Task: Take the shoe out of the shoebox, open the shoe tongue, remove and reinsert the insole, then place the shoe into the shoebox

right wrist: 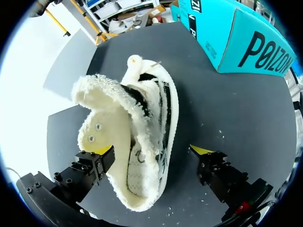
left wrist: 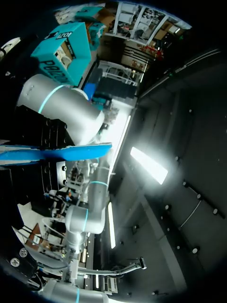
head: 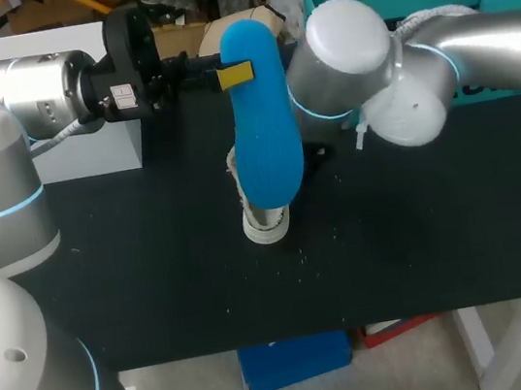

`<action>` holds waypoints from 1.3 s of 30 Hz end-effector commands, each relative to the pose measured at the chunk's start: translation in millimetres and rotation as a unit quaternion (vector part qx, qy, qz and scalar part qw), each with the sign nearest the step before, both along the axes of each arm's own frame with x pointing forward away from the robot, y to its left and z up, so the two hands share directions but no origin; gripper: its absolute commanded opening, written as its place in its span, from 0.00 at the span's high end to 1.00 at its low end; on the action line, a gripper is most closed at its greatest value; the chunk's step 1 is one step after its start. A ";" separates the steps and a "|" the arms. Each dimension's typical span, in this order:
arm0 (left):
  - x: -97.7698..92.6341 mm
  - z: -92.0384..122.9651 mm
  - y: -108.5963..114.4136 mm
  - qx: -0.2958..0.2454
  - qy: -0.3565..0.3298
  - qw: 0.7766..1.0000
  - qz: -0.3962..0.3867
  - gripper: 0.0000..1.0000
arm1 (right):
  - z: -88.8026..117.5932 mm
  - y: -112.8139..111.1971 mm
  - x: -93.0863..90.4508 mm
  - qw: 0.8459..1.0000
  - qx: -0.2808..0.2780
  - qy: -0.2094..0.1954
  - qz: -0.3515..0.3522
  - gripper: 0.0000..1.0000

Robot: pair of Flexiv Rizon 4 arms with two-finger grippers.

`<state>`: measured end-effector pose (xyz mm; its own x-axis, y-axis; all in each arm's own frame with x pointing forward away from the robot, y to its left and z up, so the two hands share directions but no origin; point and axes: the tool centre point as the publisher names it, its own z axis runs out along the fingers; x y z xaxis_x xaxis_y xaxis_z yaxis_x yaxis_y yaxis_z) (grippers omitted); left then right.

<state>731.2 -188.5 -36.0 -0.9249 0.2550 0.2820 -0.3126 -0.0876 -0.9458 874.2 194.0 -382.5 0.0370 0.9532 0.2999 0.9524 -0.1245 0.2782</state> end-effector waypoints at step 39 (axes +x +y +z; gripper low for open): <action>0.1 -0.9 -0.9 0.000 0.000 1.000 0.000 1.00 | 59.2 -43.4 -11.5 0.937 0.334 -0.016 0.102 0.00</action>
